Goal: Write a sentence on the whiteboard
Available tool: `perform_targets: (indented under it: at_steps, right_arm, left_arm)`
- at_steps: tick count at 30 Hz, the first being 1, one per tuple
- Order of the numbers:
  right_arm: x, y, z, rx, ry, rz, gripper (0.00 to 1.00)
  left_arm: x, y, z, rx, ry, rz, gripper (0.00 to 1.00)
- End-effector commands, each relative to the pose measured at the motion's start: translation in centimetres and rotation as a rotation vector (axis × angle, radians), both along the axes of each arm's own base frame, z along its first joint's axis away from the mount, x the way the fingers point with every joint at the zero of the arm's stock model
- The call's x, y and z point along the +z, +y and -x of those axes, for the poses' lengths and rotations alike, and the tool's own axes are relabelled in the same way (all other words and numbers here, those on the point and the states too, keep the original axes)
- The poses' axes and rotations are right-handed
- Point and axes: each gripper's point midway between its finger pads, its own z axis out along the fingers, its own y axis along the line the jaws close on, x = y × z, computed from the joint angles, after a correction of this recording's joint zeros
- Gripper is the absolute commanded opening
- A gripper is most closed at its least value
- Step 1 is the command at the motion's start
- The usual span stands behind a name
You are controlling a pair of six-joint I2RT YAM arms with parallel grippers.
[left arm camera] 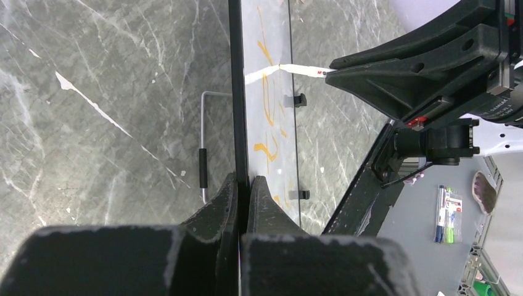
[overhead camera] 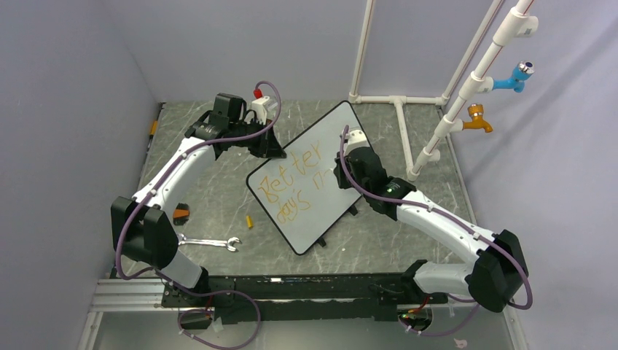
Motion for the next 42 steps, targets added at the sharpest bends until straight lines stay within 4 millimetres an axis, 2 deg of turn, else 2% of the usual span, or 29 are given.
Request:
perform_targets:
  at_steps: [1,12,17,24,33,42]
  right_arm:
    - [2.5,1.5,-1.0,0.037,-0.048,-0.057,0.00]
    - [2.7,3.3,-0.6,0.105,-0.029,-0.120,0.00]
    - [2.1,3.5,0.0,0.126,-0.008,-0.129,0.00]
    - [0.9,3.4,0.8,0.138,0.023,-0.132,0.00]
    - [-1.6,2.6,2.3,0.138,0.075,-0.122,0.00]
    - [-2.7,1.4,3.0,0.117,0.092,-0.097,0.00]
  left_arm:
    - [-0.2,-0.9,1.0,-0.086,-0.038,-0.008,0.00]
    - [-0.1,-1.0,1.0,-0.087,-0.037,-0.008,0.00]
    - [-0.2,-1.0,1.0,-0.086,-0.034,-0.008,0.00]
    - [-0.1,-0.9,1.0,-0.085,-0.039,-0.009,0.00]
    - [-0.1,-0.9,1.0,-0.085,-0.041,-0.010,0.00]
    - [0.0,-0.9,1.0,-0.085,-0.041,-0.010,0.00]
